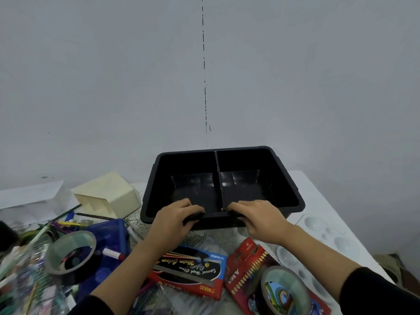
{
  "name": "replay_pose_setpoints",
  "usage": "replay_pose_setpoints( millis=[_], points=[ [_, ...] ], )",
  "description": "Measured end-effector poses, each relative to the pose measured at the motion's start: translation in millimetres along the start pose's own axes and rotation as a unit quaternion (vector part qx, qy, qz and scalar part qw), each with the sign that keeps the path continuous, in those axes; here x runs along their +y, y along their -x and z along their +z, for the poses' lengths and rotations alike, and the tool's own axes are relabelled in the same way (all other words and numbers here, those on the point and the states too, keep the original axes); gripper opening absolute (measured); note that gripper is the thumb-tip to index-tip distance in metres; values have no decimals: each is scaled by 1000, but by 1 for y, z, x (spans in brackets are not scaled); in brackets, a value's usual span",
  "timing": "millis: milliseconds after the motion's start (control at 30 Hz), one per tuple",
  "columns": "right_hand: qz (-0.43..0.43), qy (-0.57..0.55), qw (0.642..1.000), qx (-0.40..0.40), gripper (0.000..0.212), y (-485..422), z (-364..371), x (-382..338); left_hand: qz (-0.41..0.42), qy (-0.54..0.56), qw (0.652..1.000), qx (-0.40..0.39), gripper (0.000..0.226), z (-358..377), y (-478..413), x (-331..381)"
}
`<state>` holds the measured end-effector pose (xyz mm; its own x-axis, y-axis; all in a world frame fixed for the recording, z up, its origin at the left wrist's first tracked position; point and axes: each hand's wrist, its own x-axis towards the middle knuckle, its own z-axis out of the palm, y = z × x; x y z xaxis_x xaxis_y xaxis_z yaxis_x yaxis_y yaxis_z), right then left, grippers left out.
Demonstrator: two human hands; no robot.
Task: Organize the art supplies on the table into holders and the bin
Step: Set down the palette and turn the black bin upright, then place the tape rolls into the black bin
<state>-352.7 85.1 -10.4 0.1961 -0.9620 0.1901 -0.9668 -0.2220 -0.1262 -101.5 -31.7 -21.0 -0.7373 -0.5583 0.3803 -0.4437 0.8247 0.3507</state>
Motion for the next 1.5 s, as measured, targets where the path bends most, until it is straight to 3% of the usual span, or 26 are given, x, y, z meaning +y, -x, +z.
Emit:
replay_pose_setpoints(
  millis=[300, 600, 700, 767, 833, 933, 1033, 1133, 1300, 1500],
  points=[
    [28, 9, 1000, 0, 15, 3, 5, -6, -2, 55, 998, -36, 29, -5, 4, 1],
    [98, -4, 995, -18, 56, 5, -4, -16, -35, 84, 996, -25, 30, -16, 16, 18],
    [109, -58, 991, 62, 51, 6, -1, -24, -62, 103, 992, 46, 15, -21, 28, 25],
    [64, -77, 983, 155, 37, 7, 2, -36, -81, 84, 988, 96, 10, -26, 41, 26],
    [0, -95, 978, 188, 23, 9, 2, -53, -106, 65, 986, 110, 10, -31, 57, 22],
    [-49, -120, 988, 90, 26, 9, 1, -82, -144, 13, 987, 74, 25, -37, 86, 8],
    [-44, -75, 995, -58, 55, 5, 8, -105, -150, -32, 988, 6, 45, -40, 109, -4],
    [-33, -39, 990, -134, 74, 1, 22, -118, -138, -32, 989, -45, 53, -42, 120, -12],
    [2, -18, 990, -138, 87, -13, 32, -126, -105, -6, 990, -94, 37, -43, 117, -27],
    [62, -91, 988, -105, 71, -7, 5, -115, -50, 48, 995, -75, 35, -52, 101, -31]
  ],
)
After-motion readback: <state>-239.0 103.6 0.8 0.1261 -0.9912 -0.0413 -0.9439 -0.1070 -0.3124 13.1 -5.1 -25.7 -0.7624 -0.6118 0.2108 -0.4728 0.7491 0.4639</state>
